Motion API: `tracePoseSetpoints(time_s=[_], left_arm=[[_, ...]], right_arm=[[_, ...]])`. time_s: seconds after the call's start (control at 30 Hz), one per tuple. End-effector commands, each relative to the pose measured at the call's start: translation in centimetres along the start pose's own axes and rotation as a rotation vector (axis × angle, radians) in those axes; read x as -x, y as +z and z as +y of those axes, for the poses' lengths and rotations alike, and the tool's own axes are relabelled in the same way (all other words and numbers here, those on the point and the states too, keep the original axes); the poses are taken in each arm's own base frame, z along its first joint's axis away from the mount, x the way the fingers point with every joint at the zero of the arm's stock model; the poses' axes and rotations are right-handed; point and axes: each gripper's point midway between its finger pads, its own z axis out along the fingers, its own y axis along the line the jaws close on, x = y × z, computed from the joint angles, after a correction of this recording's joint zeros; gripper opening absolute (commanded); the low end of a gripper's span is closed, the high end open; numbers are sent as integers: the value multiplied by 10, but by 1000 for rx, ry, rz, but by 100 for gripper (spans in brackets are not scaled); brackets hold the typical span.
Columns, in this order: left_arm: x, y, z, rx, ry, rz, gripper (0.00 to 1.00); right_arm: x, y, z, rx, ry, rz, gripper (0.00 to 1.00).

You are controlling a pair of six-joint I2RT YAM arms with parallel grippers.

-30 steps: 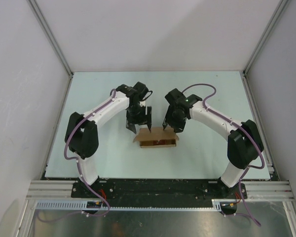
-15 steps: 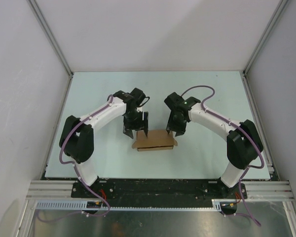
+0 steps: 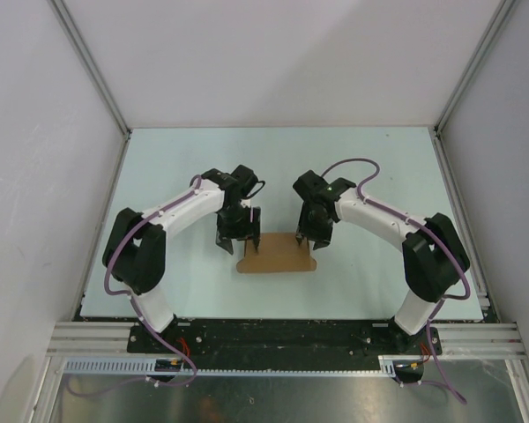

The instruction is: Fold the paper box

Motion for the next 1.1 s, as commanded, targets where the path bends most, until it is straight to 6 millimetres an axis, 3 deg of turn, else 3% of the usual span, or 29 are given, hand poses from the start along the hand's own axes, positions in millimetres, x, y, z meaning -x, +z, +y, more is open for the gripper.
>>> tracePoseSetpoints(time_s=[0.0,0.47,1.07], left_arm=[[4,-2,0,5,-12,-38,73],[2,15,12,58,-6,-18,70],[15,25,16,83,-46,-89,65]], right_arm=[[-2,4,2,4,-28,5,49],[-8,22,-9,-56,-54,52,43],[-7,25,1,2,-73,68,44]])
